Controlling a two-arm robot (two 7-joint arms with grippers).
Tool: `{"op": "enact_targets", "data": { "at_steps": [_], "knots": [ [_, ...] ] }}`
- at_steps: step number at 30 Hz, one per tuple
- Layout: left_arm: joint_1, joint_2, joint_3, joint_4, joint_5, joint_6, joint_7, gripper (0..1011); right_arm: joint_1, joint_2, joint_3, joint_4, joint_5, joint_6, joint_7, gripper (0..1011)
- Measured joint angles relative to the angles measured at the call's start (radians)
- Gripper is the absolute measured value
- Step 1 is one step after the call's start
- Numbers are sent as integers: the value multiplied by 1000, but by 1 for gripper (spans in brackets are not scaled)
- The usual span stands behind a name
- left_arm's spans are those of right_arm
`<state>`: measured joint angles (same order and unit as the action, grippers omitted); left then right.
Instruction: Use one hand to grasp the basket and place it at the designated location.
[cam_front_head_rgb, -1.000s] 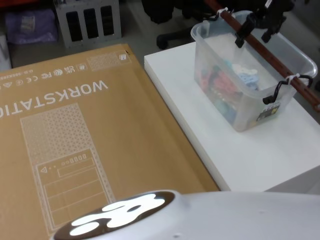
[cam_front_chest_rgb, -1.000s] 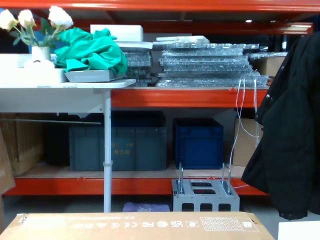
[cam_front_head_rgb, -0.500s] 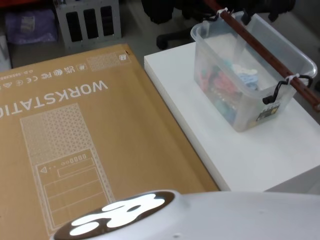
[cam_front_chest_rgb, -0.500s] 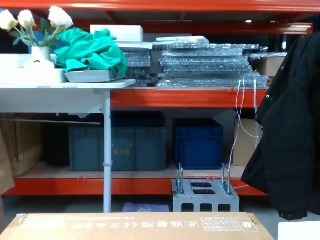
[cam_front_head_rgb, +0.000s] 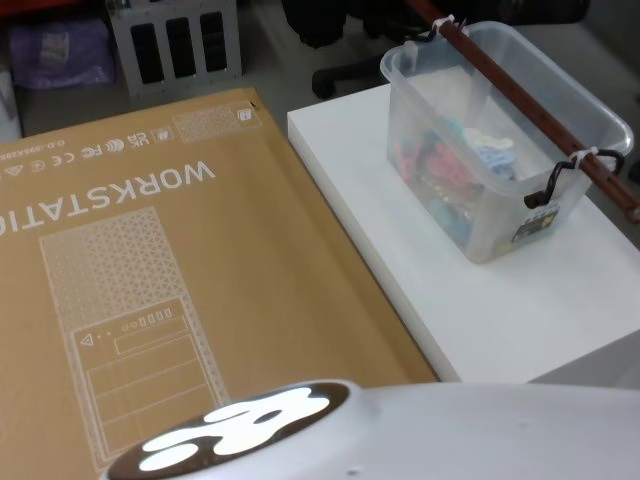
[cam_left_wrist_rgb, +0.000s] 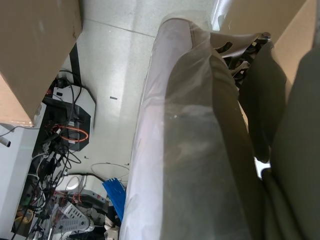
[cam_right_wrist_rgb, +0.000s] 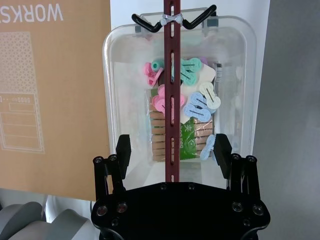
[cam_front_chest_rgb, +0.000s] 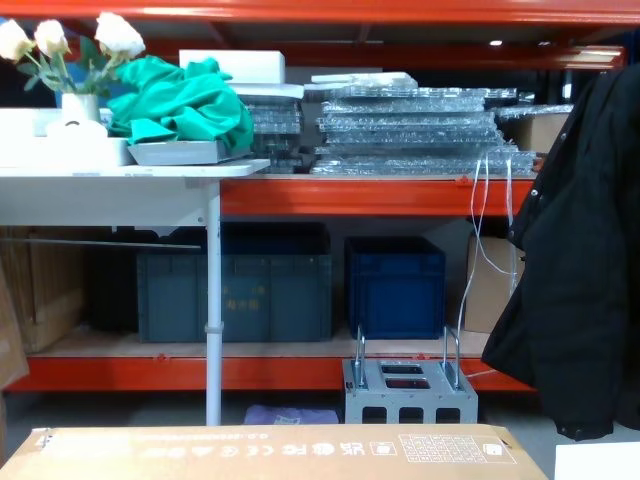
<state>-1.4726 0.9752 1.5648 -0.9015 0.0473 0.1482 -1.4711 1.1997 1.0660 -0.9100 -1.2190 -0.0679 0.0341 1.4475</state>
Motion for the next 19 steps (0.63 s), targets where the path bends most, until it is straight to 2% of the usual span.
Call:
{"op": "enact_targets", "data": {
  "at_steps": [19],
  "knots": [
    [0,0,0,0,0,0,0,0,-4,-1,6,-1,-1,3,5,1001]
  ]
}}
